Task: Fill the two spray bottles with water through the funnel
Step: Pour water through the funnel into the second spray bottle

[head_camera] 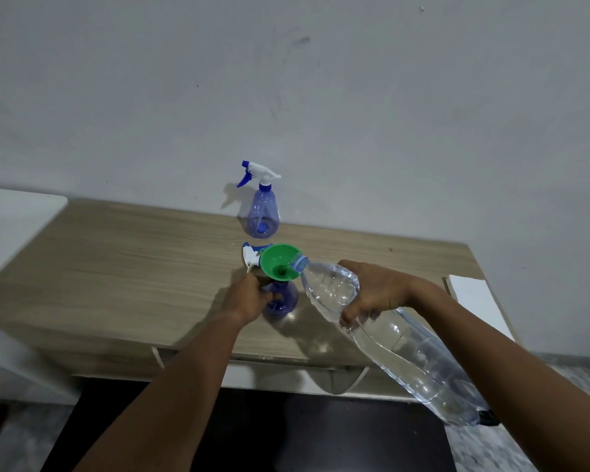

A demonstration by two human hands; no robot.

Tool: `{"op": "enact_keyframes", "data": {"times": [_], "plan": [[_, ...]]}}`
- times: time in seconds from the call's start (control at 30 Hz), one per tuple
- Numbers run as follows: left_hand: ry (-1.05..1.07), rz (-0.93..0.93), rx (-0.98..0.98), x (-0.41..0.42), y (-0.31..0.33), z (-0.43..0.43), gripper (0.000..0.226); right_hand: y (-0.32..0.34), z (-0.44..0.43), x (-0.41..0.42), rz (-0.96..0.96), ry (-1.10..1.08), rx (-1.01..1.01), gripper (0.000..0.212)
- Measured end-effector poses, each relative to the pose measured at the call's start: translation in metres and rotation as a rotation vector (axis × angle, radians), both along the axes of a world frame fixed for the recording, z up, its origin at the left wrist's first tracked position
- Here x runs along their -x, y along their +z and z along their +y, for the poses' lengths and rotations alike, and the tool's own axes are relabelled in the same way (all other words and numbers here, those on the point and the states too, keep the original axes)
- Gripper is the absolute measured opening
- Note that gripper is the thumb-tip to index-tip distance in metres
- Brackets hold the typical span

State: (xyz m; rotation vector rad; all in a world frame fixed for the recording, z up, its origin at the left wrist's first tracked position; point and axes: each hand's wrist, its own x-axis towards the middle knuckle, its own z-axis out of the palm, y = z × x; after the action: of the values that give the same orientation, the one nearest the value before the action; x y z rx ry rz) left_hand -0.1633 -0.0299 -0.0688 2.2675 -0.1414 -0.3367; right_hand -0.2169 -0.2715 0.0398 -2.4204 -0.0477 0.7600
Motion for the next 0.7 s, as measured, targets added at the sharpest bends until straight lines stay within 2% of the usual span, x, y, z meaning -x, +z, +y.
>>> {"op": "enact_keyframes", "data": {"times": [0.5, 0.7], "plan": [[0.000, 0.010, 0.037, -0.0002, -0.0005, -0.0003, 0.032, -0.0016, -0.0021, -0.0028, -0.013, 0.000, -0.011, 0.070], [0.007, 0.018, 0.043, -0.0021, -0.0059, 0.0009, 0.030, -0.0039, -0.0074, -0.0019, -0.162, -0.031, -0.082, 0.078]]}}
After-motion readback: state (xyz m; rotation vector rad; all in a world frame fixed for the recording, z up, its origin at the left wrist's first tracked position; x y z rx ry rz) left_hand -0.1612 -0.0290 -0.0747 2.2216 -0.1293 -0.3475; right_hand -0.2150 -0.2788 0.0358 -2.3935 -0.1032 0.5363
